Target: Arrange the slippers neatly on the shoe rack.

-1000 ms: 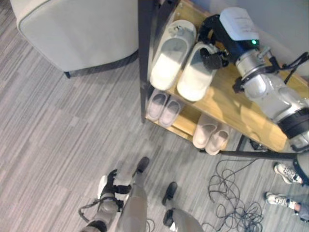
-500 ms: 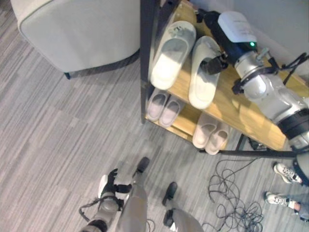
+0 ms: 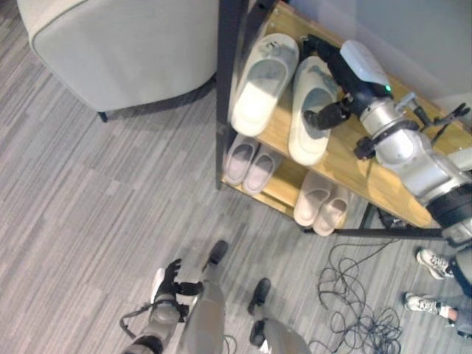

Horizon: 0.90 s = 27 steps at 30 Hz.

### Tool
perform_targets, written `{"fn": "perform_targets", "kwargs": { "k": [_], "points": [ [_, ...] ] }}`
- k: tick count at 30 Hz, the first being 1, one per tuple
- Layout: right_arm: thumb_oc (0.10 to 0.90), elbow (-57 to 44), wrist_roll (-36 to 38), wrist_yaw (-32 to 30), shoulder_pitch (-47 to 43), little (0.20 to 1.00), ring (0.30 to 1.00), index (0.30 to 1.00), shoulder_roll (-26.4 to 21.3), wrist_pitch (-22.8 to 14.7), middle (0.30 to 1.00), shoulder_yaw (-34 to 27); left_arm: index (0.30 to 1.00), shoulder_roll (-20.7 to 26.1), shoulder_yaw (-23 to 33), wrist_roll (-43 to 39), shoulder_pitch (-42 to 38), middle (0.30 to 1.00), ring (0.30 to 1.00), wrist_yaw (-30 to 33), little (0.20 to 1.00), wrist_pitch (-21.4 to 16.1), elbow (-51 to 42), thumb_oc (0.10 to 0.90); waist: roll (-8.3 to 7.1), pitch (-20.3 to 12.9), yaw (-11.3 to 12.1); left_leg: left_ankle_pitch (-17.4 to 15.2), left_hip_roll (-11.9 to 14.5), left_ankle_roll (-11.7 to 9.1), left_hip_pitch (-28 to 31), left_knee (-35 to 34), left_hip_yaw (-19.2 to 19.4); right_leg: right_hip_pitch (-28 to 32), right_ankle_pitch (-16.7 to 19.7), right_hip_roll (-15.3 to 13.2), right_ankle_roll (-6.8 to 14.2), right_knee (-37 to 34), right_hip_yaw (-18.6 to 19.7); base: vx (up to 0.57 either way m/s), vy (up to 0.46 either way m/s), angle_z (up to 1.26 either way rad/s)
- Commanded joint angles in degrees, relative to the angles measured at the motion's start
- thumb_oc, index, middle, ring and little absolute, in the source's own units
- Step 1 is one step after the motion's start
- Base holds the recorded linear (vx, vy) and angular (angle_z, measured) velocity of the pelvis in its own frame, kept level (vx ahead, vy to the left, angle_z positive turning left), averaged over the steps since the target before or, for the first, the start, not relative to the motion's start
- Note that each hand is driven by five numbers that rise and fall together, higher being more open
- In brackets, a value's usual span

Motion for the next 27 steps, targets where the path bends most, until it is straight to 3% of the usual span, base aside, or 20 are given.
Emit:
{"fn": "perform_targets", "kwargs": {
  "k": [1,9,15,20,27],
  "points": [
    [0.800,-0.5,6.7,-4.0,-2.1,0.900,0.900,0.900,-0.8,-4.8,0.900,-7.8,0.900,-1.9,-0.6,-0.4,1.9,0.900,0.900,-1.0,0.900,-1.7,1.3,0.800,0.44,-3.7,-1.1,-9.4,0.2,1.9,7.8,-1.2,-0.2,4.0,-4.8,-0.8,3.1,3.3,1.6,0.00,0.000,0.00],
    [0.800,-2.0,11.4,-7.7,3.7,0.900,0.900,0.900,3.1,-7.2,0.900,-17.2,0.900,-2.4,-0.5,0.7,1.9,0.900,0.900,-1.1,0.900,-1.1,2.4,0.800,1.39,-4.4,-1.0,-9.7,0.1,2.2,8.6,-1.6,-0.3,4.6,-5.2,-0.9,3.0,3.5,1.5,0.00,0.001,0.01],
    [0.800,-6.9,17.3,-7.5,14.5,0.900,0.900,0.900,8.3,-9.3,0.900,-26.6,0.900,-2.8,0.3,1.8,2.7,0.900,0.900,-2.0,0.900,-0.1,2.1,0.800,2.32,-5.6,-1.6,-10.3,-0.1,2.5,9.9,-1.7,-0.4,5.4,-5.7,-1.0,3.0,4.1,1.4,0.01,0.000,0.03],
    [0.800,-8.9,13.2,-5.7,24.4,0.900,0.900,0.900,9.9,-7.5,0.900,-27.6,0.900,-3.6,3.1,0.9,4.3,0.900,0.900,-2.2,0.900,0.1,3.0,0.800,2.11,-6.8,-2.6,-10.6,0.1,2.6,11.3,-1.9,-0.1,6.2,-6.0,-1.0,2.8,4.1,1.6,0.00,-0.004,0.01],
    [0.800,-10.8,9.7,-3.7,29.5,0.900,0.900,0.900,12.4,-6.4,0.900,-25.9,0.900,-3.8,3.4,1.3,6.0,0.900,0.900,-2.9,0.900,0.5,3.1,0.800,1.87,-8.2,-3.4,-10.9,0.4,2.7,12.7,-2.3,0.5,7.1,-6.2,-1.0,2.7,4.1,2.0,0.01,-0.005,-0.02]
  ]
}}
